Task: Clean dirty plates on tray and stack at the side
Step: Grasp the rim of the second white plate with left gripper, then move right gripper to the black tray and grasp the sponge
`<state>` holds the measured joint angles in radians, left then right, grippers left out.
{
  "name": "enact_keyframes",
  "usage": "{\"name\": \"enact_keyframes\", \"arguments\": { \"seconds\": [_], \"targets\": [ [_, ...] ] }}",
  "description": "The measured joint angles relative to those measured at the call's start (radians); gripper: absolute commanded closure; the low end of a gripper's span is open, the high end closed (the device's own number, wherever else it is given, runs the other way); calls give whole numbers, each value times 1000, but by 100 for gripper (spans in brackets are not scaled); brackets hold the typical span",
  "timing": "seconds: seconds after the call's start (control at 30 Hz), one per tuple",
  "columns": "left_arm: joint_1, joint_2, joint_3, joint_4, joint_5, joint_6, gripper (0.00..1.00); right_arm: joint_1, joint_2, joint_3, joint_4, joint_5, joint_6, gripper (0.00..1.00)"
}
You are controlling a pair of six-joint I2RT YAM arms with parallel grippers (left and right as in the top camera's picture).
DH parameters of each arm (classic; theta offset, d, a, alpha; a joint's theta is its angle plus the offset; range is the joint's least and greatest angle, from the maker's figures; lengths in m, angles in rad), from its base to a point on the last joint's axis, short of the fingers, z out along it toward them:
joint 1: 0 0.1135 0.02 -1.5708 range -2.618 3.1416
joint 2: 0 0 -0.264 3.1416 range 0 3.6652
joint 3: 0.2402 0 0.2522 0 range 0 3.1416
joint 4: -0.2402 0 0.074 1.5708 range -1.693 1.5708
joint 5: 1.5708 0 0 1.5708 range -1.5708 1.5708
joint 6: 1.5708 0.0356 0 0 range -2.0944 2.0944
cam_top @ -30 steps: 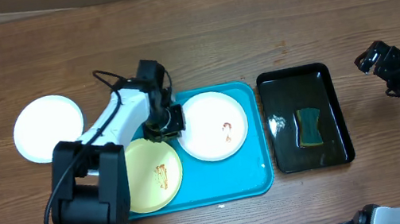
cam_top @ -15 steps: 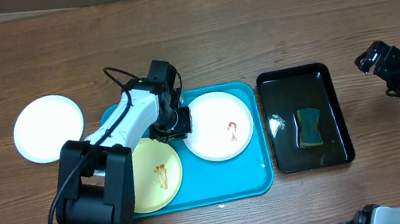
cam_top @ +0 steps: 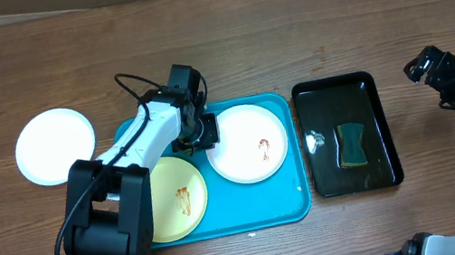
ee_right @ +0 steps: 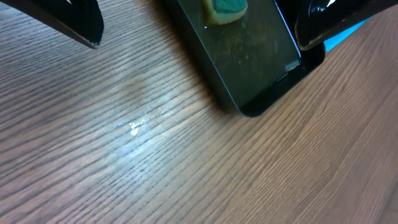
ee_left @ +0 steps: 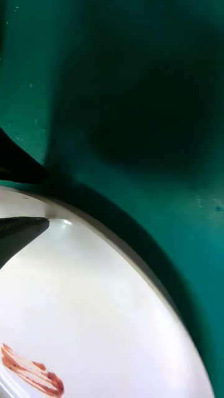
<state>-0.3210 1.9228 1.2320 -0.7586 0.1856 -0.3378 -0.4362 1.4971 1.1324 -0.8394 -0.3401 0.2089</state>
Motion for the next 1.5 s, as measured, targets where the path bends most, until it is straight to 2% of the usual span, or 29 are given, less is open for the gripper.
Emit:
{"name": "enact_keyframes", "arguments": {
  "seconds": [0.27,0.33,0.37,0.57,0.73,0.8,0.93,1.13,1.33,1.5],
  "targets": [
    [0,0,0,46,-42,5,83,0,0,0,0,0,0,0],
    [0,0,0,44,-45,5,89,0,0,0,0,0,0,0],
    [0,0,0,41,-45,5,96,0,0,0,1,0,0,0],
    [0,0,0,19,-48,12,96,0,0,0,6,-18,0,0],
    [0,0,0,-4,-48,-6,96,-1,0,0,-61,-149,0,0],
    [0,0,0,-12,-52,-11,96,-1,0,0,-90,-198,1,9],
    [-1,0,0,-27,-76,-30,96,22,0,0,-200,-191,-5,18],
    [-7,-3,0,-30,-119,-48,96,215,0,-17,-267,-62,5,17],
    [-7,-3,0,-31,-130,-62,96,547,0,-74,-285,291,188,11],
    [-7,-3,0,-32,-131,-73,96,646,0,-148,-245,397,261,12]
  ]
}}
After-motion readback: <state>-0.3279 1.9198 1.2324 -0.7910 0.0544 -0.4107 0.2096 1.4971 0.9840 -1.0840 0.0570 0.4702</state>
